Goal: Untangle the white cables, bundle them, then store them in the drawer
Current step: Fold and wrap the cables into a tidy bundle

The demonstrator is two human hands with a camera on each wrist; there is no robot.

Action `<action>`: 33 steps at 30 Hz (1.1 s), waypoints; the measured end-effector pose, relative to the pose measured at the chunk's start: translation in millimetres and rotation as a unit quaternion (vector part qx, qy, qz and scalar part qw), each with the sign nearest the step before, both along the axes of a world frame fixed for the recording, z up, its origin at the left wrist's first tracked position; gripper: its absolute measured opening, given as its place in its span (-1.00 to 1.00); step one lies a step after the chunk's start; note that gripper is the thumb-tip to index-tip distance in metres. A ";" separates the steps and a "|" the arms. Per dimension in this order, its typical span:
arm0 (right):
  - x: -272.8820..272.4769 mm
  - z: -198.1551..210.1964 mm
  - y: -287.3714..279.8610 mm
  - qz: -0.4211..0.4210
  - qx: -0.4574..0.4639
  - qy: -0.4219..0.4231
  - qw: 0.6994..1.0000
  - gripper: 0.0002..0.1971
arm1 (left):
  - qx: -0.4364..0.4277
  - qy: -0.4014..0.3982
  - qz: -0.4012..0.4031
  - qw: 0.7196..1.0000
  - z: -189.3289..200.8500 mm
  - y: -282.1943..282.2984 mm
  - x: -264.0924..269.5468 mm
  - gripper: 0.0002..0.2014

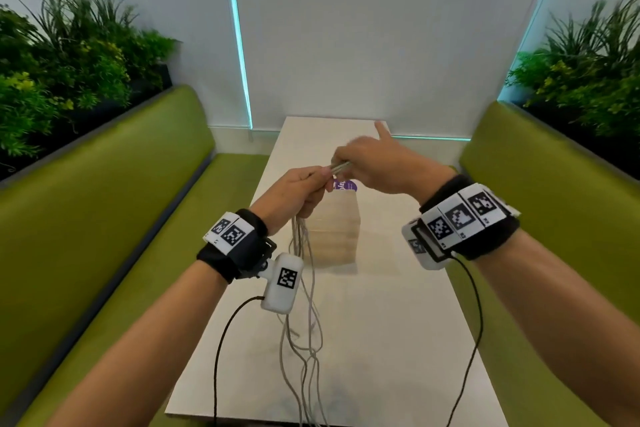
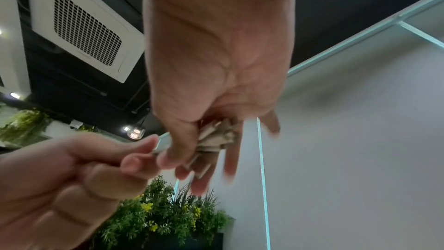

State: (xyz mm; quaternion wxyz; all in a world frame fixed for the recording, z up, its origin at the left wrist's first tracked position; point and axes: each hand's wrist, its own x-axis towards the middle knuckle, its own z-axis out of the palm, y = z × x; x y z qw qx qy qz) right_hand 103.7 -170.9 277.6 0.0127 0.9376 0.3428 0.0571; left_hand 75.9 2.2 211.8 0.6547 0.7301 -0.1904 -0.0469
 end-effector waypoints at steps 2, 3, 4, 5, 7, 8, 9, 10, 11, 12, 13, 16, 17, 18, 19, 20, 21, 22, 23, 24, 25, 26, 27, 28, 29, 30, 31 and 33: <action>-2.4 6.6 -2.7 -0.006 0.022 0.043 0.999 -0.80 | -0.009 0.004 -0.009 1.000 -4.9 2.4 -2.9 -0.68; -3.1 10.2 -3.3 -0.010 0.032 0.044 0.998 -0.79 | -0.016 0.003 -0.013 1.000 -8.6 2.4 -5.2 -0.69; -3.8 14.6 -3.6 -0.008 0.042 0.035 0.999 -0.78 | -0.026 0.002 -0.018 1.000 -13.2 2.2 -7.3 -0.68; -3.9 18.9 -4.2 -0.004 0.052 0.024 0.998 -0.78 | -0.034 0.005 -0.024 0.999 -17.4 1.4 -10.1 -0.69; -4.6 26.5 -6.2 0.005 0.075 0.013 0.997 -0.77 | -0.058 0.010 -0.036 0.998 -26.8 -1.5 -14.0 -0.70; -4.7 29.0 -7.1 0.008 0.086 0.014 0.996 -0.76 | -0.074 0.006 -0.035 0.997 -30.9 -3.3 -13.8 -0.70; -4.9 30.6 -7.9 0.007 0.102 0.024 0.994 -0.77 | -0.088 0.000 -0.025 0.996 -32.8 -5.3 -14.4 -0.70; -5.5 31.7 -8.6 0.000 0.121 0.041 0.992 -0.79 | -0.098 -0.007 -0.008 0.995 -33.4 -7.0 -14.8 -0.69; -6.3 32.2 -8.8 -0.009 0.137 0.055 0.989 -0.80 | -0.097 -0.021 0.019 0.995 -31.7 -8.5 -14.9 -0.63; -7.1 32.6 -9.0 -0.016 0.145 0.061 0.987 -0.80 | -0.087 -0.041 0.053 0.994 -28.7 -8.7 -14.6 -0.54; -7.9 33.1 -8.7 -0.021 0.138 0.060 0.988 -0.80 | -0.073 -0.062 0.091 0.991 -25.4 -8.2 -13.3 -0.43; -10.0 34.9 -4.5 -0.018 0.081 0.051 0.995 -0.81 | -0.032 -0.123 0.159 0.979 -13.9 -8.9 -8.2 -0.33; -10.7 35.2 -1.7 -0.015 0.066 0.054 0.996 -0.80 | -0.006 -0.147 0.155 0.977 -11.4 -11.5 -7.0 -0.41; -11.1 35.7 1.0 -0.014 0.057 0.058 0.997 -0.79 | 0.025 -0.167 0.149 0.974 -10.3 -14.9 -5.5 -0.55; -12.0 37.5 2.8 -0.015 0.051 0.058 0.997 -0.78 | 0.046 -0.178 0.147 0.972 -9.3 -19.1 -5.7 -0.73; -12.8 39.8 3.2 -0.018 0.050 0.054 0.997 -0.78 | 0.048 -0.172 0.143 0.974 -10.0 -22.1 -6.4 -0.88; -13.5 42.5 2.2 -0.021 0.052 0.048 0.997 -0.78 | 0.030 -0.153 0.132 0.979 -11.8 -23.4 -7.7 -0.90; -14.0 45.5 0.3 -0.023 0.056 0.042 0.997 -0.78 | 0.006 -0.129 0.116 0.985 -14.7 -23.1 -8.9 -0.85; -14.7 47.6 -1.4 -0.025 0.059 0.039 0.997 -0.78 | -0.014 -0.110 0.098 0.989 -18.0 -22.4 -10.4 -0.82; -15.0 48.7 -2.9 -0.028 0.062 0.037 0.997 -0.78 | -0.024 -0.101 0.087 0.991 -20.4 -21.7 -12.7 -0.80; -14.7 49.0 -4.3 -0.030 0.065 0.037 0.997 -0.77 | -0.032 -0.098 0.085 0.991 -22.4 -21.2 -14.8 -0.80; -14.5 48.5 -5.3 -0.031 0.072 0.039 0.996 -0.77 | -0.045 -0.095 0.093 0.990 -24.1 -20.7 -15.8 -0.78; -13.8 46.9 -5.9 -0.032 0.085 0.042 0.995 -0.78 | -0.069 -0.092 0.109 0.987 -23.4 -20.3 -16.3 -0.76; -13.2 45.0 -6.4 -0.034 0.108 0.047 0.992 -0.79 | -0.098 -0.092 0.130 0.982 -20.5 -20.2 -15.9 -0.74; -12.2 41.6 -6.3 -0.037 0.139 0.058 0.988 -0.80 | -0.131 -0.096 0.151 0.975 -15.8 -20.4 -14.8 -0.72; -12.0 35.8 -4.6 -0.040 0.171 0.077 0.981 -0.80 | -0.167 -0.098 0.171 0.966 -10.2 -20.7 -12.5 -0.71; -13.0 27.6 -1.1 -0.044 0.200 0.102 0.973 -0.80 | -0.199 -0.100 0.190 0.956 -4.3 -20.9 -9.7 -0.70; -18.1 5.6 9.1 -0.048 0.235 0.159 0.958 -0.82 | -0.243 -0.100 0.217 0.940 3.6 -23.7 -3.5 -0.70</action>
